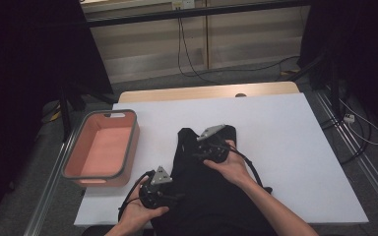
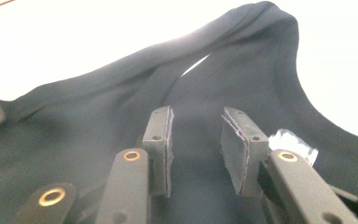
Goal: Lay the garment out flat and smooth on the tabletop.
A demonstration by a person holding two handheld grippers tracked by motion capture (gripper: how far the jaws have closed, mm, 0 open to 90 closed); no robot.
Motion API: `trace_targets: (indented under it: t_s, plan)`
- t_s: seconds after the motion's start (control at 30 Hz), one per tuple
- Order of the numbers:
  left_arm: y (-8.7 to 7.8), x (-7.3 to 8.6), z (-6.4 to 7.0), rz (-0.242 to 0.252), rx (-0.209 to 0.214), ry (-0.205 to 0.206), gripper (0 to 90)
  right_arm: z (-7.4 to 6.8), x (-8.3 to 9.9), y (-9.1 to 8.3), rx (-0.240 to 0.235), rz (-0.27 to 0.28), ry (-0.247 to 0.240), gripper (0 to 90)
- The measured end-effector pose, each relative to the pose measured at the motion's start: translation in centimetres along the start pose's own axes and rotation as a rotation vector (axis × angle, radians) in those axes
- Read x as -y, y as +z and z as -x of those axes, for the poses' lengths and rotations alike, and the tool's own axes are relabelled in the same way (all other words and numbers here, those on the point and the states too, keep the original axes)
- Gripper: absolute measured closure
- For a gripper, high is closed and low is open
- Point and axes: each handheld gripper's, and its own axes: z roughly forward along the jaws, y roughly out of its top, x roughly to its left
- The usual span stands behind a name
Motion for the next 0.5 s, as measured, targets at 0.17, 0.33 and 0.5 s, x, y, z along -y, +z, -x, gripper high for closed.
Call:
trace_targets:
  t_s: [0.17,0.33,0.5]
  plan:
    - [0.1,0.0,-0.2,0.0,0.003,0.003,36.6,1.7,-2.1,2.6,-0.004,-0.017,-0.001,64.7]
    - [0.1,0.0,-0.2,-0.001,0.003,0.005,35.8,3.1,-4.0,4.0,0.018,-0.012,0.03,59.6]
    - [0.1,0.1,-0.1,0.0,0.001,0.016,34.1,4.3,-4.6,5.0,0.018,-0.01,0.073,60.2]
